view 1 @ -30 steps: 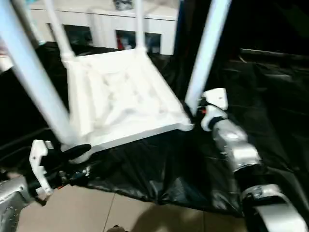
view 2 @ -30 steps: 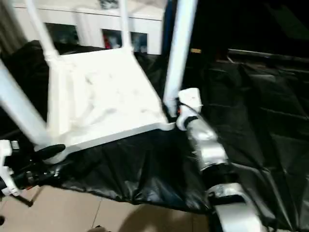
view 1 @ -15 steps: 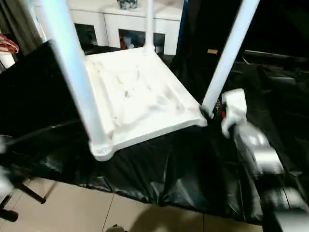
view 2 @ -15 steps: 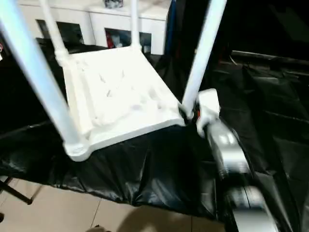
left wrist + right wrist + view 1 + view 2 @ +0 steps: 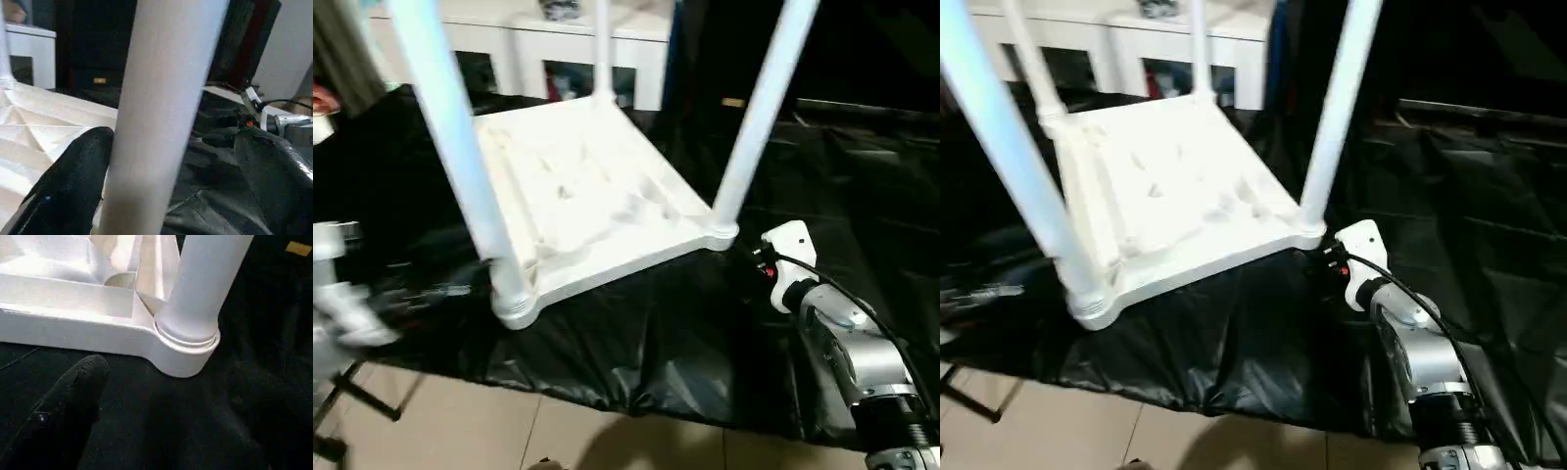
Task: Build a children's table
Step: Rotate leg to tighten, then rotate table base
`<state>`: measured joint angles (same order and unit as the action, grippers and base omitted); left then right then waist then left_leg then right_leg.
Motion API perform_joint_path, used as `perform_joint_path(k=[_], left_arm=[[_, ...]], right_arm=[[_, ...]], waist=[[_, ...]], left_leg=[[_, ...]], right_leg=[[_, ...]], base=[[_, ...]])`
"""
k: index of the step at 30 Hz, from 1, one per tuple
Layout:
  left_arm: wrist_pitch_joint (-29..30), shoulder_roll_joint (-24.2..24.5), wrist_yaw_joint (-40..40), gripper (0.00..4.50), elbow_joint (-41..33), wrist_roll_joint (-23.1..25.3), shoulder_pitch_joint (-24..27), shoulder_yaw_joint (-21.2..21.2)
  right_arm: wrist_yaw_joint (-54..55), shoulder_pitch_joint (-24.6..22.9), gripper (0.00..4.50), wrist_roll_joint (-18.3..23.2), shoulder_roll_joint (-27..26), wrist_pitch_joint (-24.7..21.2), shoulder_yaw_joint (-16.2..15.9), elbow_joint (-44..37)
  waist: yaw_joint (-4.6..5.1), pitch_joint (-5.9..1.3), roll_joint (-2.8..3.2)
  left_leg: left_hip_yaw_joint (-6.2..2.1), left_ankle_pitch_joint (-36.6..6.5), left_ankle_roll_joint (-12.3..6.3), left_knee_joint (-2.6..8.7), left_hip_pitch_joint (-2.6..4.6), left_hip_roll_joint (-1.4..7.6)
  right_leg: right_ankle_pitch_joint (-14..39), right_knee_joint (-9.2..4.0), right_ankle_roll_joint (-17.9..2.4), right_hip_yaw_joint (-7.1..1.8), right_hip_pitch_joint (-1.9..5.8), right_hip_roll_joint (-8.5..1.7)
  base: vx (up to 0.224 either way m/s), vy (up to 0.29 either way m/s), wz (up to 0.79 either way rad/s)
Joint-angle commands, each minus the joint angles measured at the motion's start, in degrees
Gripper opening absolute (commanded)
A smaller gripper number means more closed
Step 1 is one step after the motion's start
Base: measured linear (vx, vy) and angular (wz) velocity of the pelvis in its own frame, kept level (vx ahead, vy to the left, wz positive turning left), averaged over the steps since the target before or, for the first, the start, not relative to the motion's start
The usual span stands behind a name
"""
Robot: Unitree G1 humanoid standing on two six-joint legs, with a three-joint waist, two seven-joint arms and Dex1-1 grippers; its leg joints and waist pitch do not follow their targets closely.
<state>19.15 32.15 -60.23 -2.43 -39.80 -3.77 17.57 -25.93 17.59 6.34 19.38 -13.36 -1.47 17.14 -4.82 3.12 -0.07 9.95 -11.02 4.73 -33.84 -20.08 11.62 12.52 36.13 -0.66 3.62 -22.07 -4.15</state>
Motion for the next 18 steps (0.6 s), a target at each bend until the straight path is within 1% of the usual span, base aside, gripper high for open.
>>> perform_joint_path(k=[1,2,3,4,5,6,8,10,12,14,15,17,18], left_arm=[[-1.54,-0.65,1.22,4.44,0.89,2.82,-1.18,-2.22],[-1.15,-0.85,1.77,4.44,1.15,3.34,-1.7,-3.23],[-1.92,-1.46,2.03,4.44,1.34,5.2,-2.56,-5.36],[-2.16,-1.66,2.1,4.44,1.42,5.77,-2.91,-6.03],[-1.98,-2.19,1.95,4.44,1.17,5.98,-3.37,-7.11],[-1.67,-2.51,1.86,4.44,0.97,5.95,-3.65,-7.77],[-0.14,-3.08,1.3,4.44,-0.23,4.94,-3.99,-9.14],[2.8,-4.39,-0.08,4.44,-3.32,3.22,-4.52,-12.47],[3.43,-4.7,-0.51,4.44,-4.12,2.98,-4.69,-13.55],[4.63,-6.02,-0.95,4.44,-5.41,2.66,-5.51,-16.27],[4.88,-6.31,-0.97,4.44,-5.62,2.61,-5.7,-16.8],[5.27,-7.8,-0.78,4.44,-5.65,2.94,-6.92,-19.22],[5.42,-9.32,-0.48,4.44,-4.96,3.73,-8.3,-21.04]], right_arm=[[0.75,0.3,4.5,-0.55,-0.57,-0.74,-1.24,-0.66],[1.09,0.47,4.5,-0.78,-0.98,-0.85,-1.58,-0.56],[1.24,1.05,4.5,-1.09,-1.93,-0.55,-2.31,0.25],[1.16,1.15,4.5,-1.2,-2.26,-0.72,-2.47,0.25],[1.29,1.57,4.5,-1.62,-2.83,-0.45,-2.86,1.09],[1.41,1.84,4.5,-1.92,-3.18,-0.29,-3.1,1.65],[1.16,2.53,4.5,-2.18,-3.95,0.2,-3.57,3.12],[0.89,4.22,4.5,-3.11,-5.34,1.5,-4.74,6.79],[0.75,4.72,4.5,-3.32,-5.76,1.93,-5.09,7.93],[1.37,6.1,4.5,-3.9,-6.72,3.13,-5.57,10.75],[1.51,6.38,4.5,-3.99,-6.9,3.36,-5.63,11.27],[2.58,7.63,4.5,-4.4,-7.64,4.44,-5.6,13.33],[3.09,8.53,4.5,-4.45,-8.25,5.15,-5.24,14.51]], waist=[[0.0,-3.23,0.61],[-0.01,-3.25,0.74],[0.01,-3.26,0.66],[0.0,-3.32,0.68],[-0.02,-3.28,0.55],[-0.11,-3.28,0.73],[-0.14,-3.36,0.75],[-0.26,-3.35,0.58],[-0.32,-3.42,0.66],[-0.23,-3.43,0.63],[-0.19,-3.46,0.39],[-0.21,-3.38,0.36],[-0.14,-3.48,0.26]], left_leg=[[-0.16,-10.45,0.29,4.09,0.13,1.0],[-0.2,-10.39,0.38,4.13,0.14,1.02],[-0.22,-10.54,0.55,4.15,0.16,1.06],[-0.24,-10.78,0.62,4.14,0.22,1.1],[-0.24,-10.82,0.61,4.18,0.22,1.13],[-0.23,-10.95,0.83,4.2,0.31,1.19],[-0.18,-10.9,1.16,4.13,0.31,1.18],[-0.14,-10.52,1.18,4.12,0.27,1.19],[-0.13,-10.23,1.17,4.07,0.24,1.21],[-0.12,-9.47,1.07,4.05,0.13,1.18],[-0.05,-9.13,0.99,3.99,0.12,1.16],[-0.06,-8.72,1.01,3.97,-0.01,1.05],[-0.1,-8.49,1.04,3.98,-0.01,1.07]], right_leg=[[5.8,-4.22,-10.8,-2.88,2.43,-2.95],[6.02,-4.29,-10.75,-2.86,2.46,-3.0],[6.02,-4.26,-10.75,-2.83,2.45,-2.98],[6.07,-4.21,-10.75,-2.86,2.47,-3.06],[6.24,-4.26,-10.74,-2.87,2.44,-3.06],[6.33,-4.18,-11.01,-2.86,2.35,-3.1],[5.85,-4.07,-11.49,-2.88,2.36,-3.15],[4.96,-3.99,-12.01,-2.85,2.39,-3.09],[4.58,-3.84,-12.3,-2.87,2.41,-3.22],[3.77,-3.75,-12.35,-2.85,2.53,-3.15],[3.41,-3.7,-12.41,-2.88,2.55,-3.19],[3.7,-3.8,-12.06,-2.91,2.71,-3.18],[3.78,-3.74,-11.87,-2.87,2.78,-3.21]], base=[[0.0,0.0,0.0],[0.0,0.0,0.0],[0.0,0.0,0.0],[0.0,0.0,0.0],[0.0,0.0,0.0],[0.0,0.0,0.0],[0.0,0.0,0.0],[0.0,0.0,0.0],[0.0,0.0,0.0],[0.0,0.0,0.0],[0.0,0.0,0.0],[0.0,0.0,0.0],[0.0,0.0,0.0]])
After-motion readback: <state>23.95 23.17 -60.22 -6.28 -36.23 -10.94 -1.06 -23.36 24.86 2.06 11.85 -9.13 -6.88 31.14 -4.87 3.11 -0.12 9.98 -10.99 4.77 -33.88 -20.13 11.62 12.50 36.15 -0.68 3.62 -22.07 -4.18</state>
